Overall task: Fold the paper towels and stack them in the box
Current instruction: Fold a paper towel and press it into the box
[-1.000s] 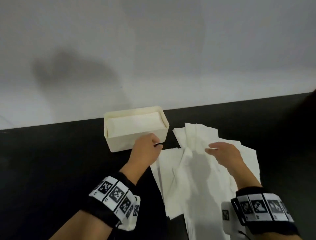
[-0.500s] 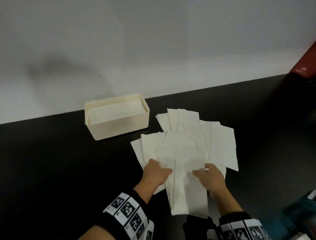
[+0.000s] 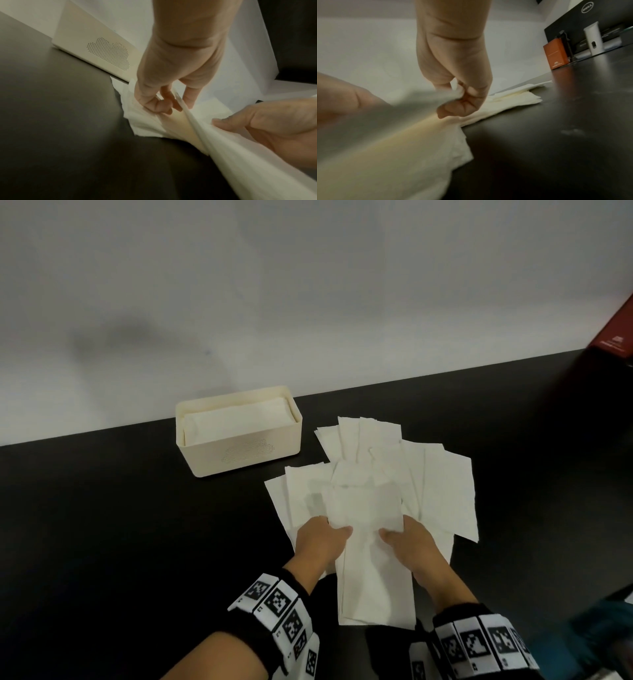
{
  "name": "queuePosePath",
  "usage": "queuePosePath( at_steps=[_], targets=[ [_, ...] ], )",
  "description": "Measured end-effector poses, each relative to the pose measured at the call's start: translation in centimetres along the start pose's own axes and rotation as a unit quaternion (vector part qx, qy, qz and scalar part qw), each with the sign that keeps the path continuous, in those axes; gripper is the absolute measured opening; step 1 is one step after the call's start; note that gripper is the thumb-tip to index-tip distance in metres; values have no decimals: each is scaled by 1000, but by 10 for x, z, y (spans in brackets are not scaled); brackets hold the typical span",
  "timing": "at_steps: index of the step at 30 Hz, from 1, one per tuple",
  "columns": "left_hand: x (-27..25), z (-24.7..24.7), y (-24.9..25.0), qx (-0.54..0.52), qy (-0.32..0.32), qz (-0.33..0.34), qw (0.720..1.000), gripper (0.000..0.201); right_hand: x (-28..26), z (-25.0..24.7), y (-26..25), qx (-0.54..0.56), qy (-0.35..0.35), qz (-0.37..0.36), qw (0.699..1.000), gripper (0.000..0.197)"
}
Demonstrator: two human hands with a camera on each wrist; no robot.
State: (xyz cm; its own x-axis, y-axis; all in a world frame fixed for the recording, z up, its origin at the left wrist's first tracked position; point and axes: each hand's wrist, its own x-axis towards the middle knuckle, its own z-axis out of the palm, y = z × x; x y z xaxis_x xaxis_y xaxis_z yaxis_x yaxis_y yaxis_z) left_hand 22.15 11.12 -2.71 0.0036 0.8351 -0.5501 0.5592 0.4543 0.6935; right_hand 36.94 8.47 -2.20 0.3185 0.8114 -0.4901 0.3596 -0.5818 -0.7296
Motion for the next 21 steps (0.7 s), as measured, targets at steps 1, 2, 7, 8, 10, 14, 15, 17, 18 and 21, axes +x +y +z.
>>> queuePosePath(
  at_steps=[1,2,7,8,10,14,15,17,18,21],
  targets=[
    [2,2,-1,-16,10,3,1000,39,-1,-1,0,8,-10,-2,1000,26],
    [1,4,-2,-40,20,6,999,41,-1,-2,1,14,-24,-3,1000,24],
    [6,15,-5,-174,-2,20,984,47,-2,1,0,6,-80,-29,996,19],
    [6,17,-6,-183,-5,23,983,45,-2,1,0,5,-82,-34,996,21],
    [4,16,-5,-214,-13,30,976,37,-1,3,0,11,-66,-42,997,26],
    [0,-1,7,-344,-41,38,937,24,-3,-5,-5,26,-35,-68,997,50],
    [0,-9,12,-374,-43,47,925,21,-5,-9,-9,34,-64,-72,995,51],
    [-2,-32,25,-447,-54,71,890,18,-8,-17,-18,36,-147,-83,985,41],
    [-2,-46,30,-488,-60,84,867,21,-10,-21,-26,32,-178,-91,979,33],
    [0,-93,40,-553,-38,126,822,26,-4,-21,-61,36,-156,-114,981,15]
  ],
)
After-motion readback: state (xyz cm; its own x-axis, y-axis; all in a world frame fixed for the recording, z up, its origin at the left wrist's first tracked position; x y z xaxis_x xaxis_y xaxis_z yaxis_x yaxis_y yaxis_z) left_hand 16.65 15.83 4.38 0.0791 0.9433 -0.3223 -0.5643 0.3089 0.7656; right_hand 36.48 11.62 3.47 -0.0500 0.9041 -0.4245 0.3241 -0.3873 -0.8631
